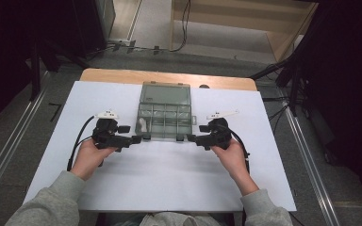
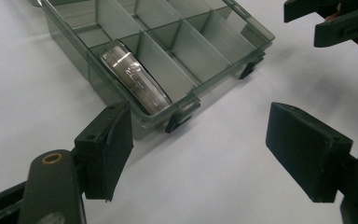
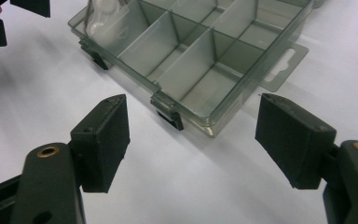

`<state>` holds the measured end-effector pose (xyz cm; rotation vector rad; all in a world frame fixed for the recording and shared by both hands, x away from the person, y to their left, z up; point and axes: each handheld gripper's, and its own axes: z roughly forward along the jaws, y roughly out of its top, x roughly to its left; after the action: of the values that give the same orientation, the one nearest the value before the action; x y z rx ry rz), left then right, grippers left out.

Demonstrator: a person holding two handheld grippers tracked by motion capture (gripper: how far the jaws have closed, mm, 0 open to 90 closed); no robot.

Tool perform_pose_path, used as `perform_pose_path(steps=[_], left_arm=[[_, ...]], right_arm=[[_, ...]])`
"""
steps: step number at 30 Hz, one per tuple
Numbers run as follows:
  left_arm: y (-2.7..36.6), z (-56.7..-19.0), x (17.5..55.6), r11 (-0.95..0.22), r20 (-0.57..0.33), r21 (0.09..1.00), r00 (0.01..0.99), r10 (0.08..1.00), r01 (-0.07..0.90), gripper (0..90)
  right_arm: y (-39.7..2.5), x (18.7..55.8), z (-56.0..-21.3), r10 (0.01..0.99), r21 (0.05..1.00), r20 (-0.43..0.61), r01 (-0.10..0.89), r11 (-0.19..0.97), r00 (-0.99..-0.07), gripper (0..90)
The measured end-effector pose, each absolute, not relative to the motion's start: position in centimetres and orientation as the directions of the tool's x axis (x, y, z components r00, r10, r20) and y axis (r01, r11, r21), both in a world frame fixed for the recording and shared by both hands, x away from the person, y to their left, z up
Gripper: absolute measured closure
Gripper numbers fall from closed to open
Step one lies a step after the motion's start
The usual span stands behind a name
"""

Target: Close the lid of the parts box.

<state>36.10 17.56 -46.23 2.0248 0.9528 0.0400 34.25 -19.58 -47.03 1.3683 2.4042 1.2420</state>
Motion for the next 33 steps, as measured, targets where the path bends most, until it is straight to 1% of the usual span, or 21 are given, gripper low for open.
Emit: perform_pose_path(steps=[4,6,11,15,22,33], left_arm=[[17.3,-46.2,36.9,-0.3,-0.314,0.724,0.684,0.659,0.621,23.9],[17.2,-46.2,37.2,-0.311,-0.3,0.721,0.683,0.666,0.62,23.9],[17.0,-46.1,37.9,-0.284,-0.324,0.722,0.67,0.667,0.631,23.9],[16.7,-46.0,38.7,-0.285,-0.318,0.723,0.67,0.671,0.629,23.9],[16.3,-46.1,39.9,-0.284,-0.319,0.717,0.661,0.679,0.637,23.9],[15.8,-45.5,41.8,-0.266,-0.33,0.713,0.645,0.689,0.649,24.0]], right_arm=[[-19.9,34.6,-47.2,0.766,0.688,0.3,0.685,0.239,-0.569,24.0],[-20.0,34.7,-47.2,0.772,0.687,0.294,0.686,0.24,-0.564,23.8],[-20.1,35.1,-47.1,0.782,0.694,0.296,0.686,0.219,-0.549,23.7],[-20.1,35.5,-47.3,0.795,0.68,0.296,0.702,0.214,-0.529,23.7],[-20.3,36.4,-46.6,0.81,0.687,0.306,0.705,0.176,-0.501,23.9],[-19.8,38.5,-45.8,0.812,0.693,0.308,0.702,0.166,-0.496,24.0]])
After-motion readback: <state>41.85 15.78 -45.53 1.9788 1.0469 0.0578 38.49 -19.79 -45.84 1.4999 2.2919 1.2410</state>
